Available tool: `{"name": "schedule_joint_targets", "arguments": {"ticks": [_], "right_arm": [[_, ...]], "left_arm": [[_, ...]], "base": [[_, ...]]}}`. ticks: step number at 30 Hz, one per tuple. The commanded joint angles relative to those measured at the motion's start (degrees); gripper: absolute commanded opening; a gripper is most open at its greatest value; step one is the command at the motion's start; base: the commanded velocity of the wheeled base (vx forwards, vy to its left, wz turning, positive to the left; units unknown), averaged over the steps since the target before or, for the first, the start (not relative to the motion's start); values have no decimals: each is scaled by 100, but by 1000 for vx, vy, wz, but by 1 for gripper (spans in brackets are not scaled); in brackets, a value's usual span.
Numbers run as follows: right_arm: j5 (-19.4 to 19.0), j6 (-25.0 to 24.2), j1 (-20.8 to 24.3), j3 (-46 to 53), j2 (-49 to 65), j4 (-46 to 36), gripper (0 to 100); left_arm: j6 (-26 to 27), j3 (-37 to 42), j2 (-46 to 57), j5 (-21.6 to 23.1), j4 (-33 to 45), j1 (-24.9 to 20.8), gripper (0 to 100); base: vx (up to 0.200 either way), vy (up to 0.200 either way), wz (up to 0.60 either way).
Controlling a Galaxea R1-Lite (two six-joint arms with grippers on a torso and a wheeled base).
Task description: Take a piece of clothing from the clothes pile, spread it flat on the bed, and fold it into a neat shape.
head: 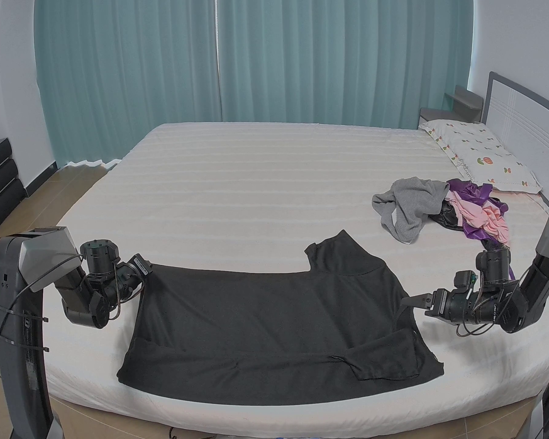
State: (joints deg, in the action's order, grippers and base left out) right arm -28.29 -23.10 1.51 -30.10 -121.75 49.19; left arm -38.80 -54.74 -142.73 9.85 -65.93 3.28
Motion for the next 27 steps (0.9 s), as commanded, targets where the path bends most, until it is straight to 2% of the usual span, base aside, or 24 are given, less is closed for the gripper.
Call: {"name": "schedule_joint_targets", "arguments": {"ticks": [1,5,7,9,12,17,21,27], "right_arm": [[272,-124,200,-462,-183,-76,100],[817,-116,517,-1279,-622,-340,100],[940,-116,657,-1692,-833,-595,100],[957,-116,719,-1938,-956,-744,100],[975,-116,710,-2852,-1431,-1166,100],[1072,-177,570,-4083,-1738,-2370,100],[1098,-423,570,-4812,-2134,-2660,100],[1107,-581,570,-5384,-2468,-2862,100]], "left_arm": [[-101,86,34,8,1,-3,0],[-303,86,70,-1,10,-3,0],[-338,130,96,-1,10,-3,0],[-347,165,122,-1,10,-3,0],[-347,174,131,8,10,6,0],[-347,235,149,8,10,-3,0],[-347,270,149,8,1,6,0],[-365,297,149,8,1,6,0]], "base": [[0,0,0],[0,0,0],[0,0,0],[0,0,0],[0,0,0],[0,0,0],[0,0,0],[0,0,0]]}}
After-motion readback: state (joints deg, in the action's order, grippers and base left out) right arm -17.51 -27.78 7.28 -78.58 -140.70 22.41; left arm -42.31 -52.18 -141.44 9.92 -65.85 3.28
